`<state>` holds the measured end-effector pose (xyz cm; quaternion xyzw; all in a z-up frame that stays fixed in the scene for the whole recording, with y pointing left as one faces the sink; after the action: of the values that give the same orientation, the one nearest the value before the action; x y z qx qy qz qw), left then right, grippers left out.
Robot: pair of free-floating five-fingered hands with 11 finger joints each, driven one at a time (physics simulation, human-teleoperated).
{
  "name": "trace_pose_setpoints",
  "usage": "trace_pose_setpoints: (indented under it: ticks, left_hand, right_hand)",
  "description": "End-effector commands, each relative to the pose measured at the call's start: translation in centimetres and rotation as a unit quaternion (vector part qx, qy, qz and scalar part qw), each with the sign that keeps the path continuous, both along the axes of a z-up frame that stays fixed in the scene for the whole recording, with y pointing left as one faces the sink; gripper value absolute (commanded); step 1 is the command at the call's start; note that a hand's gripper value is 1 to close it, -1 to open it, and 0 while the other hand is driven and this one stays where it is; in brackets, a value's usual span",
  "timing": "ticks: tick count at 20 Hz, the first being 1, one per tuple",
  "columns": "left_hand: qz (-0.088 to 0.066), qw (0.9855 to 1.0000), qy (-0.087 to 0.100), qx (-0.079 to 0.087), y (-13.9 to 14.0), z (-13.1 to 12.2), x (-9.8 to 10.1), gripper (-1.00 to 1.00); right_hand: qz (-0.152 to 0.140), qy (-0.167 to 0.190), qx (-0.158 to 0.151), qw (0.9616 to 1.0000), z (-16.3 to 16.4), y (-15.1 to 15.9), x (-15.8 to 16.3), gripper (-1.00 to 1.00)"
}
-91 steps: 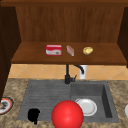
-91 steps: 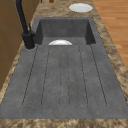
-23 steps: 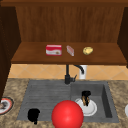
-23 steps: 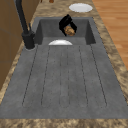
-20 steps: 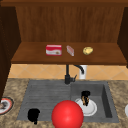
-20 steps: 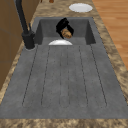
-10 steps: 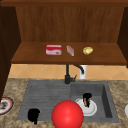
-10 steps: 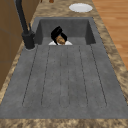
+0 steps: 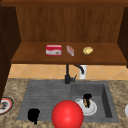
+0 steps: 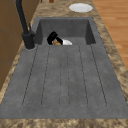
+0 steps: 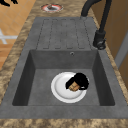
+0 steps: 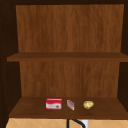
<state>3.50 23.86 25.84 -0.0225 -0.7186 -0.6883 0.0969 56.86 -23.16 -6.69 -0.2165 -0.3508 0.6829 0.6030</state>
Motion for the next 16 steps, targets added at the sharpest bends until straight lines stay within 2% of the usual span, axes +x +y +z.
trace_pose_setpoints:
  ticks: [1,5,8,12,14,16]
  left_hand:
    - [0.000,1.0000,0.000,0.000,0.0,0.0,0.0,0.00]
    - [0.000,1.0000,0.000,0.000,0.0,0.0,0.0,0.00]
    - [0.000,1.0000,0.000,0.000,0.0,0.0,0.0,0.00]
    - [0.000,1.0000,0.000,0.000,0.0,0.0,0.0,0.00]
    - [0.000,1.0000,0.000,0.000,0.0,0.0,0.0,0.00]
    - [0.000,1.0000,0.000,0.000,0.0,0.0,0.0,0.00]
  right_hand:
    - [0.016,-0.004,0.003,0.9999,-2.4,0.0,1.5,1.00]
    - [0.026,0.036,0.014,0.9989,-3.3,-0.3,2.6,1.00]
    - [0.023,0.058,0.030,0.9976,-2.8,0.0,-0.3,1.00]
    - [0.017,0.044,0.035,0.9983,-1.2,0.0,-1.2,1.00]
    - [0.018,0.024,0.032,0.9990,-0.7,0.0,-1.8,1.00]
    - [0.024,0.008,0.027,0.9993,-0.3,-0.2,-1.0,1.00]
